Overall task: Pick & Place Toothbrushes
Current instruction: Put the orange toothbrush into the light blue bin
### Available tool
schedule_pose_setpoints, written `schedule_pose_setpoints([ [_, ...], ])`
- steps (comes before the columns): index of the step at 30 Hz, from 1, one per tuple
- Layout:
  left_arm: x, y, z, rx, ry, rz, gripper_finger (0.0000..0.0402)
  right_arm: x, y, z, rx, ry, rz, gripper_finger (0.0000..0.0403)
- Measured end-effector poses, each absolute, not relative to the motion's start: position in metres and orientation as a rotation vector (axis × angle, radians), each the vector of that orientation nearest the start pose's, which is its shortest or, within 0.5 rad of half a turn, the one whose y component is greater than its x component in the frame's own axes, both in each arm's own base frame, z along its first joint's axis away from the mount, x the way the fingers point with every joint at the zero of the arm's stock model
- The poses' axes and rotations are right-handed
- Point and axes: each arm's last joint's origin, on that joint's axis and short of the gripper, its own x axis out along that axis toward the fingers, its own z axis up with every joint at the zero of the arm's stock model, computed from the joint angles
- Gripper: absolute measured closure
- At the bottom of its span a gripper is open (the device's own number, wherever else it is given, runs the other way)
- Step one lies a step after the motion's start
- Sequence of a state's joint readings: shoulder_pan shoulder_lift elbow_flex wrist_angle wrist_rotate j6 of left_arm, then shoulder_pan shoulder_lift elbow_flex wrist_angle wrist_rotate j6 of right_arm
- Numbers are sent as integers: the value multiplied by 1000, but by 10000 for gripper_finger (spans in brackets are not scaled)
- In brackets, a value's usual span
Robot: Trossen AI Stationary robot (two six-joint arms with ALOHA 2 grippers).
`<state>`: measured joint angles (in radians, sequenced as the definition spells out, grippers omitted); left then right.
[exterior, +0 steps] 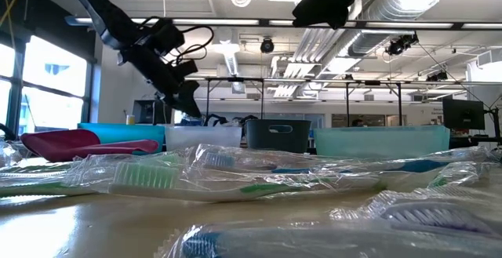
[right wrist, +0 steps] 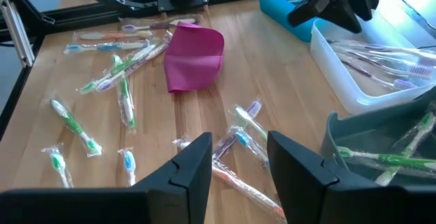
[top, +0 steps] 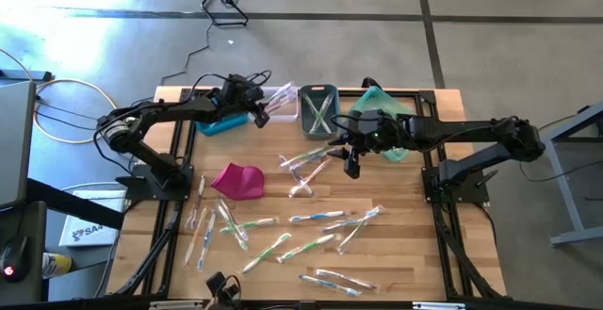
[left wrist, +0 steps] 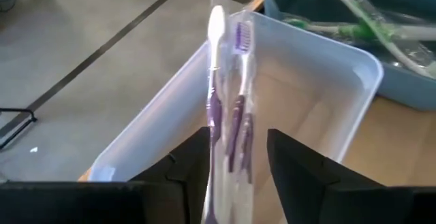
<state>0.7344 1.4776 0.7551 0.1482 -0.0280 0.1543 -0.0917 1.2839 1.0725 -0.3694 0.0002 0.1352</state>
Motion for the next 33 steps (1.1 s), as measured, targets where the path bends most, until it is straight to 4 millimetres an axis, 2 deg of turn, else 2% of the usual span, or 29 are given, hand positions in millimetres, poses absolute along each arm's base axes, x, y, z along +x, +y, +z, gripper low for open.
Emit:
schedule_pose_setpoints([
  [5, 225, 199, 198, -61, 589, 682, 257, 277, -25, 311, 158, 574, -129, 269],
  [12, 225, 200, 199, -182, 539, 718, 257, 277, -26, 311, 158, 574, -129, 269],
  [17, 225, 198, 198, -204, 540, 660, 260, 277, -25, 311, 158, 574, -128, 269],
  [28, 227, 192, 204, -200, 525, 598, 349, 277, -26, 311, 157, 571, -129, 269],
  [33, 228, 189, 209, -237, 482, 503, 370, 278, -26, 312, 152, 559, -127, 269],
])
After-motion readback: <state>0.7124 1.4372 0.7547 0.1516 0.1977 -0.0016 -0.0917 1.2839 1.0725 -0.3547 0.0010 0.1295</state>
